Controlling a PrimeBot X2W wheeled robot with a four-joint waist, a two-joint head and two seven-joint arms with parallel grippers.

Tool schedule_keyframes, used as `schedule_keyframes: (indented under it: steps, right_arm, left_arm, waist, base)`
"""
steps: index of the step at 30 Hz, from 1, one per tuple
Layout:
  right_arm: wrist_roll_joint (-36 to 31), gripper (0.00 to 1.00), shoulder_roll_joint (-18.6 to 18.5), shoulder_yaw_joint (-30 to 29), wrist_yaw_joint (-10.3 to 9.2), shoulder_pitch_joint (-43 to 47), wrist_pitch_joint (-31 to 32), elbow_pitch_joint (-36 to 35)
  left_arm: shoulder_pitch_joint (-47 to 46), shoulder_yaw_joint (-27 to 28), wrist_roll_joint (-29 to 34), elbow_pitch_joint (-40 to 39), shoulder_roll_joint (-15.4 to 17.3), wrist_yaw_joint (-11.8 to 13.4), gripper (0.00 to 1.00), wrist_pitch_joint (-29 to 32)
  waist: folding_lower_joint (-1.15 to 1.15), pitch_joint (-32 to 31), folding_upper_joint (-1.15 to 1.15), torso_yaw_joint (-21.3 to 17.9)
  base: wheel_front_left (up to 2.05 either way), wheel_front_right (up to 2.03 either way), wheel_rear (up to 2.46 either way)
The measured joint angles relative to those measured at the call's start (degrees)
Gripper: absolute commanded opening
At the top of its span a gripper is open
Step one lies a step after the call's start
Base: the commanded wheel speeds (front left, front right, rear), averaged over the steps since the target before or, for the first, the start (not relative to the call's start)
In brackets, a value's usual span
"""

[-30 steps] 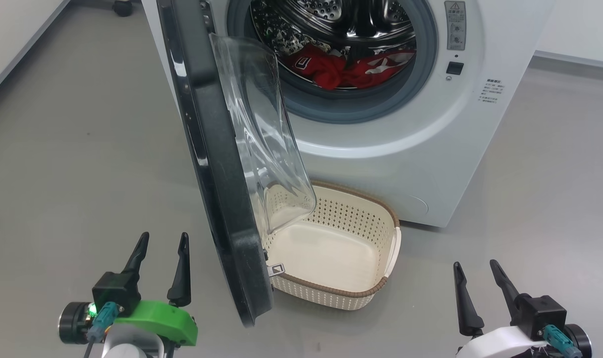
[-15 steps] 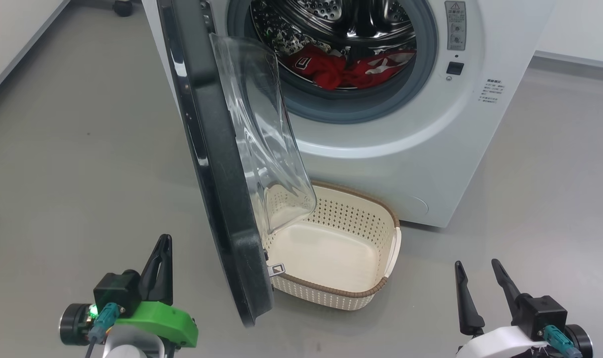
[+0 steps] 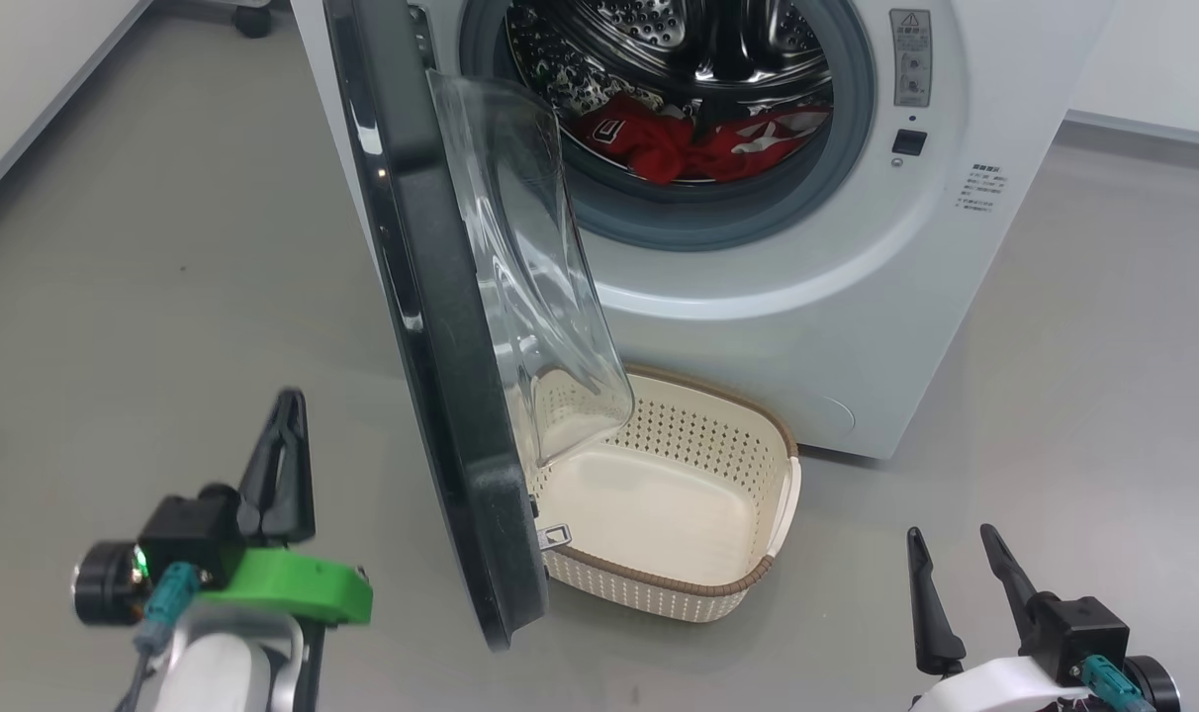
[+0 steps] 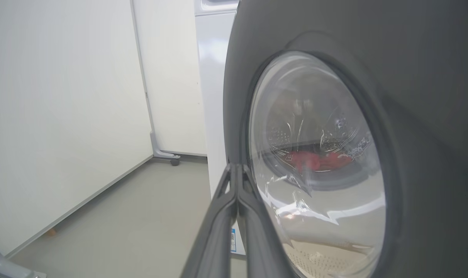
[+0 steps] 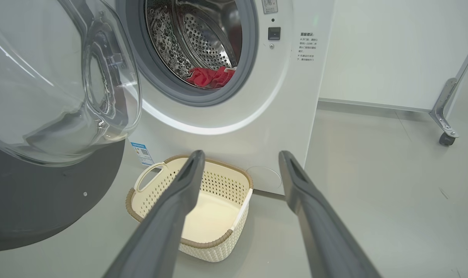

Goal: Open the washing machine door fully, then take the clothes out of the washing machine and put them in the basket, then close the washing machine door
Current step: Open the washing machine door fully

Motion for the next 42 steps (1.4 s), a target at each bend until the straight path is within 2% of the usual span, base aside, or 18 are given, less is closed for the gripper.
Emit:
schedule_keyframes:
  steps: [9,15,22,29,35,42]
  right_arm:
    - [-0.37,1.00,0.74,-0.45,0.00,0.37,0.00,0.01]
    - [-0.55,1.00,1.04,-0.42,0.01,0.85,0.00,0.08]
    - [-0.64,1.00,1.36,-0.05,0.07,1.20,0.00,0.36]
    - [-1.13,1.00,1.41,-0.07,0.07,1.70,0.00,0.56]
    - [-1.27,1.00,1.46,-0.09,0.14,2.06,0.00,0.69]
    - [-1.64,1.00,1.66,-0.09,0.58,2.08,0.00,0.77]
  left_arm:
    - [-5.63,0.47,3.13,-13.06,0.04,0.25,0.00,-0.19]
    - [-7.73,-3.13,4.81,-20.85,0.05,-1.09,0.00,-0.34]
    - [-6.67,-8.46,4.81,-22.67,0.09,-3.37,0.00,-0.11]
    - [-2.00,-15.02,2.72,-24.74,0.34,-6.24,0.00,5.46]
    - [2.27,-18.71,-0.33,-25.01,0.64,-6.90,0.00,10.89]
    - [7.02,-20.22,-1.87,-24.12,1.01,-6.89,0.00,16.55]
  waist:
    - [0.00,-1.04,0.00,0.73]
    - [0.00,-1.64,0.00,0.89]
    - [0.00,-2.36,0.00,0.65]
    - [0.00,-2.78,0.00,0.29]
    - [0.00,-2.72,0.00,0.21]
    - [0.00,-2.40,0.00,0.16]
  base:
    - [0.00,0.00,0.00]
    - [0.00,0.00,0.00]
    - [0.00,0.00,0.00]
    - [0.00,0.00,0.00]
    - [0.00,0.00,0.00]
    - [0.00,0.00,0.00]
